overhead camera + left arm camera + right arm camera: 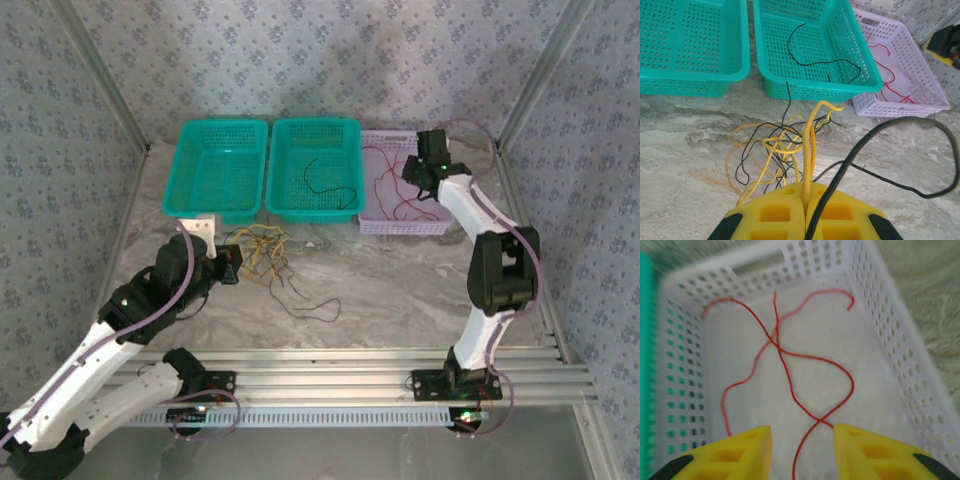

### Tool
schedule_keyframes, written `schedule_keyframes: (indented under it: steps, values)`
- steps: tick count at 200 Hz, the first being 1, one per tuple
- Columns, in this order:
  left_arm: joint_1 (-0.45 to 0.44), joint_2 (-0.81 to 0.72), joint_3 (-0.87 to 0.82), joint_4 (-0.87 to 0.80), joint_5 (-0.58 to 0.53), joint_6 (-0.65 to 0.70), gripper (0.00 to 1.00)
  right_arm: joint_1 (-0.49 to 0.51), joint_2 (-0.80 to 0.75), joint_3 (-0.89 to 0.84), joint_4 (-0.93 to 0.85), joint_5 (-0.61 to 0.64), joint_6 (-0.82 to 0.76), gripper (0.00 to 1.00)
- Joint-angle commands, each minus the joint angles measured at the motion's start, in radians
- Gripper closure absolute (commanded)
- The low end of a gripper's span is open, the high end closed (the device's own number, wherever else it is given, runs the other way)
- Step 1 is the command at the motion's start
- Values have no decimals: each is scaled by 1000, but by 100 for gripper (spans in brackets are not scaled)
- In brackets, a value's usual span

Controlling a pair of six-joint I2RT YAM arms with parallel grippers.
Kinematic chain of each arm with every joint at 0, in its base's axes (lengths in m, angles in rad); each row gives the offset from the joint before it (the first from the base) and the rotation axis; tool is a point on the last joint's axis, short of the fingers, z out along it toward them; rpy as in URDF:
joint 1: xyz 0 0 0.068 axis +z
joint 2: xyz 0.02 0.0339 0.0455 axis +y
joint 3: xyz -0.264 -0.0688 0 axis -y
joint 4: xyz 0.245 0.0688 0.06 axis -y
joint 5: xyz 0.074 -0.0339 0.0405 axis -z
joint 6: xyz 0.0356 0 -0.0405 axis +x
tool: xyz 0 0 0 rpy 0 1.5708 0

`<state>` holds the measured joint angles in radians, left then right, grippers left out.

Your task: Untangle the cables

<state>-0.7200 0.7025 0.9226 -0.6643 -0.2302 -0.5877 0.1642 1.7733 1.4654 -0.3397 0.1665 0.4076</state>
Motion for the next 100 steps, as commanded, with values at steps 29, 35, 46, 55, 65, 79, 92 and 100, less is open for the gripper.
schedule_keyframes:
  steps: [29, 35, 46, 55, 65, 79, 92, 100]
  values:
    - [4, -7, -35, 120, 55, -52, 100, 41, -268, -115, 78, -135, 3, 51]
    - [4, -12, -38, 135, 61, -59, 100, 56, -297, -145, 104, -200, 3, 50]
    - [3, -22, -45, 162, 71, -72, 100, 97, -350, -207, 162, -307, -21, 48]
    - [3, -31, -47, 170, 70, -80, 100, 143, -389, -287, 234, -395, -35, 45]
    - [3, -43, -46, 170, 62, -85, 100, 200, -419, -356, 274, -464, -52, 45]
    - [4, -64, -47, 165, 50, -90, 100, 277, -456, -453, 343, -548, -64, 44]
    - [4, -92, -51, 156, 36, -95, 100, 336, -479, -542, 421, -597, -55, 44]
    - [3, -109, -54, 149, 26, -99, 100, 383, -489, -594, 471, -614, -57, 44]
